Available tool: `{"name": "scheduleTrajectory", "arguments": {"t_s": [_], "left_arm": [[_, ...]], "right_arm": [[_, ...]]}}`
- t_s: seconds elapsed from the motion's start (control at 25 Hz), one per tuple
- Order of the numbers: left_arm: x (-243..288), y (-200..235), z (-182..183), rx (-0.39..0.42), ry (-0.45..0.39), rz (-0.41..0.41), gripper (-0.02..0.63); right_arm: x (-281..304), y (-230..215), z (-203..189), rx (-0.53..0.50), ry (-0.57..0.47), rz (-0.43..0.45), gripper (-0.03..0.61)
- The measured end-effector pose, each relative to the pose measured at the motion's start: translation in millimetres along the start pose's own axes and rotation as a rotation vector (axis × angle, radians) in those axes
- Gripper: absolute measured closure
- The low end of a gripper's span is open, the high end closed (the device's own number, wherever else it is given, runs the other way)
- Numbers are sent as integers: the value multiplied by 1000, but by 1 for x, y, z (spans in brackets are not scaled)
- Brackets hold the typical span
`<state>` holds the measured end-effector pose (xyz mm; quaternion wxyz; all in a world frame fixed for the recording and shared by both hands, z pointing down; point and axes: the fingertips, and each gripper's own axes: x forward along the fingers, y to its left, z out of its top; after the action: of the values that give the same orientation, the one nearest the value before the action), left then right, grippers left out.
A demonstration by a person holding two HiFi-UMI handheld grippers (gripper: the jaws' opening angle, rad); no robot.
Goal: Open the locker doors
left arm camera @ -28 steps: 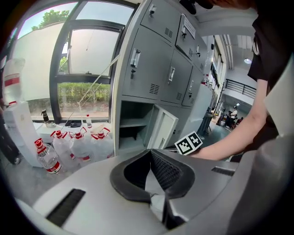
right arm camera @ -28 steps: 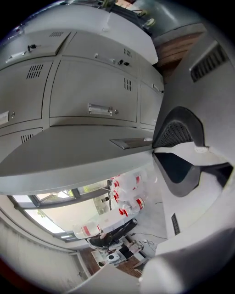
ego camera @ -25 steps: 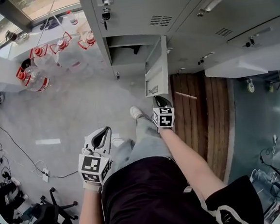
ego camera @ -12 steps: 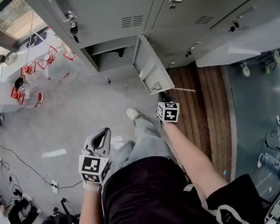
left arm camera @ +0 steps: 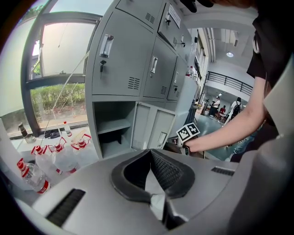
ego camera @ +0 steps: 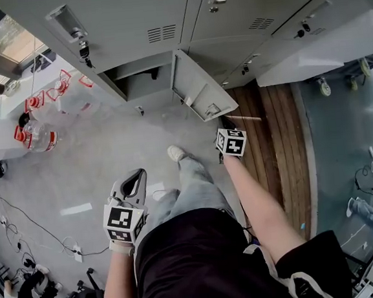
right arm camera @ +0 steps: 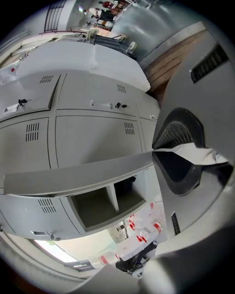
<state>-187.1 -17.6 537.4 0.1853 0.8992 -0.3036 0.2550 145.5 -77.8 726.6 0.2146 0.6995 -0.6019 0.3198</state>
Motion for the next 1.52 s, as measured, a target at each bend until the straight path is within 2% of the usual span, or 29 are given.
{"name": "scheduleTrajectory", "arguments": {"t_s": [0.36,0.64,0.84,1.08,1.52], "left_arm": [[1,0,7,8,-28,-10,595],[-8,9,27,-24,-105,8,595],[-21,18,43,-17,-154,37,595],[-48,34,67,-14,-224,109,595],[-112,66,70,-69,-306,275,595]], "right_arm": [[-49,-6,22,9,-64,8,533],[-122,24,79,-89,-200,61,535],[-165,63,126,-130,-285,153,535],[-198,121,182,-178,-380,273,535],[-221,234,258,-297,-476,491,534]]}}
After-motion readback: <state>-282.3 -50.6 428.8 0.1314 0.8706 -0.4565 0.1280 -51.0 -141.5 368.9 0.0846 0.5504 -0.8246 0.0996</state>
